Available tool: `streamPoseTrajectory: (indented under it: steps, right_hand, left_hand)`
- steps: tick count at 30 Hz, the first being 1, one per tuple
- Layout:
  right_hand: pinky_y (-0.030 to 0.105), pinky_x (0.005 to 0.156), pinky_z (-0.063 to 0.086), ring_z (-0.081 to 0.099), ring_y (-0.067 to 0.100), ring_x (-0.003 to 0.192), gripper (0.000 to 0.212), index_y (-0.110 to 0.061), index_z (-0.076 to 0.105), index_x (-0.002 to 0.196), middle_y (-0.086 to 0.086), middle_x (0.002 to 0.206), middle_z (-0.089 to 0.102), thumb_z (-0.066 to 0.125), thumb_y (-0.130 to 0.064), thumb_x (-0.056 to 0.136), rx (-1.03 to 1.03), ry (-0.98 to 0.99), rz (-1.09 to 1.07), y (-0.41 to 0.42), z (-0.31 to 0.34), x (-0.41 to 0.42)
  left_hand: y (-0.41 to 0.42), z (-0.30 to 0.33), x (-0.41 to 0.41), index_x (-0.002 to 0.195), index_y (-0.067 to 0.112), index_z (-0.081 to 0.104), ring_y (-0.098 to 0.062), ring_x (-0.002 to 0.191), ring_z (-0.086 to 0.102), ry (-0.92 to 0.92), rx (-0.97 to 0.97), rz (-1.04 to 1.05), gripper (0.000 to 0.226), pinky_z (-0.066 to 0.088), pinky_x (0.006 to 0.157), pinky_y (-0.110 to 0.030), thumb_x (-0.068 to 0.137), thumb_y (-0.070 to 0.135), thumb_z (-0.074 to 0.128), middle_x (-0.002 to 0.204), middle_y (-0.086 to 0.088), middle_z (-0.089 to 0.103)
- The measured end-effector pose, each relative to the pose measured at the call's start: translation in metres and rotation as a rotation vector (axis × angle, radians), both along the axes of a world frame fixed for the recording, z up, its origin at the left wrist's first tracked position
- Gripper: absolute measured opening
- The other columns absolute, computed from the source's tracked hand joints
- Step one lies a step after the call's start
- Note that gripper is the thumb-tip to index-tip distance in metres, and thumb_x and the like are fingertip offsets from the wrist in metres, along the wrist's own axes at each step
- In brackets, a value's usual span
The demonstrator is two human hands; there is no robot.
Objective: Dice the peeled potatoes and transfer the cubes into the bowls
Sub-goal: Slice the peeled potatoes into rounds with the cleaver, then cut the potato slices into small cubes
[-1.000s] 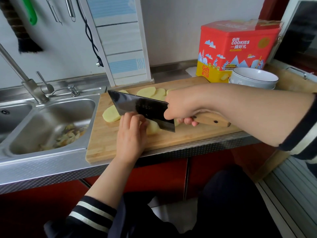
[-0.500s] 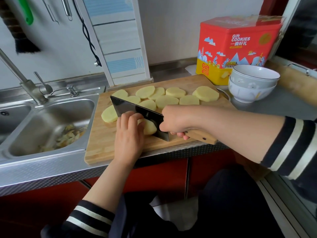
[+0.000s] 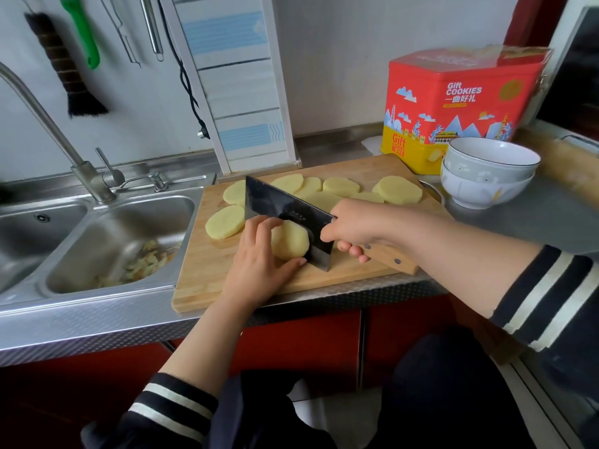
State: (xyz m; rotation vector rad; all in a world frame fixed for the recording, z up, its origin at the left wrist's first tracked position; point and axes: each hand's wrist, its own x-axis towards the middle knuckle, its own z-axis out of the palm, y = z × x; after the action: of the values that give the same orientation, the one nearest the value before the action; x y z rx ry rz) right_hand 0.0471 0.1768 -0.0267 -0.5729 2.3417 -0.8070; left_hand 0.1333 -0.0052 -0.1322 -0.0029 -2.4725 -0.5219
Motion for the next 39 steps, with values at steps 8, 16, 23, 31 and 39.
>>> streamPoseTrajectory:
  steps: [8,16,23,31,39]
  right_hand:
    - [0.025,0.045,0.043,0.042,0.015,0.044,0.009,-0.01,0.051,0.087,0.006,0.061,0.05,0.051,-0.016,0.093,-0.115,0.017,-0.108,0.011,-0.005,-0.014]
    - [0.024,0.041,0.043,0.043,0.013,0.042,0.017,-0.013,0.051,0.08,0.003,0.059,0.05,0.054,-0.021,0.095,-0.336,0.196,-0.14,0.024,0.0,-0.018]
    - [0.03,0.047,0.049,0.052,0.017,0.047,0.028,-0.017,0.052,0.073,0.001,0.058,0.055,0.056,-0.034,0.095,-0.304,0.406,-0.152,0.026,-0.009,-0.014]
    - [0.024,0.049,0.041,0.058,0.012,0.068,0.03,-0.027,0.059,0.117,-0.013,0.079,0.062,0.054,-0.044,0.094,-0.111,0.751,-0.122,0.034,-0.032,-0.002]
    - [0.02,0.043,0.021,0.066,0.016,0.084,0.042,-0.028,0.048,0.134,-0.011,0.102,0.069,0.055,-0.043,0.095,0.043,1.046,-0.016,0.031,-0.044,0.016]
  left_hand:
    - [0.004,0.008,-0.008,0.141,0.02,0.036,-0.016,0.123,0.044,-0.19,0.067,0.04,0.085,0.038,0.103,-0.031,0.073,0.049,0.078,0.134,0.003,0.048]
    - [-0.005,0.013,-0.007,0.145,0.037,0.032,-0.017,0.13,0.039,-0.375,-0.011,0.049,0.075,0.04,0.106,-0.039,0.081,0.061,0.062,0.14,0.006,0.045]
    - [0.002,0.02,-0.016,0.143,0.034,0.038,-0.013,0.137,0.032,-0.452,-0.003,0.05,0.078,0.033,0.109,-0.034,0.077,0.069,0.061,0.147,0.008,0.042]
    - [-0.014,0.015,-0.005,0.134,0.032,0.046,-0.015,0.129,0.04,-0.426,-0.034,0.133,0.067,0.037,0.106,-0.033,0.079,0.068,0.06,0.135,0.01,0.05]
    - [-0.02,0.008,0.016,0.136,0.027,0.048,-0.012,0.127,0.042,-0.348,0.001,0.109,0.06,0.042,0.102,-0.033,0.086,0.058,0.06,0.138,0.011,0.048]
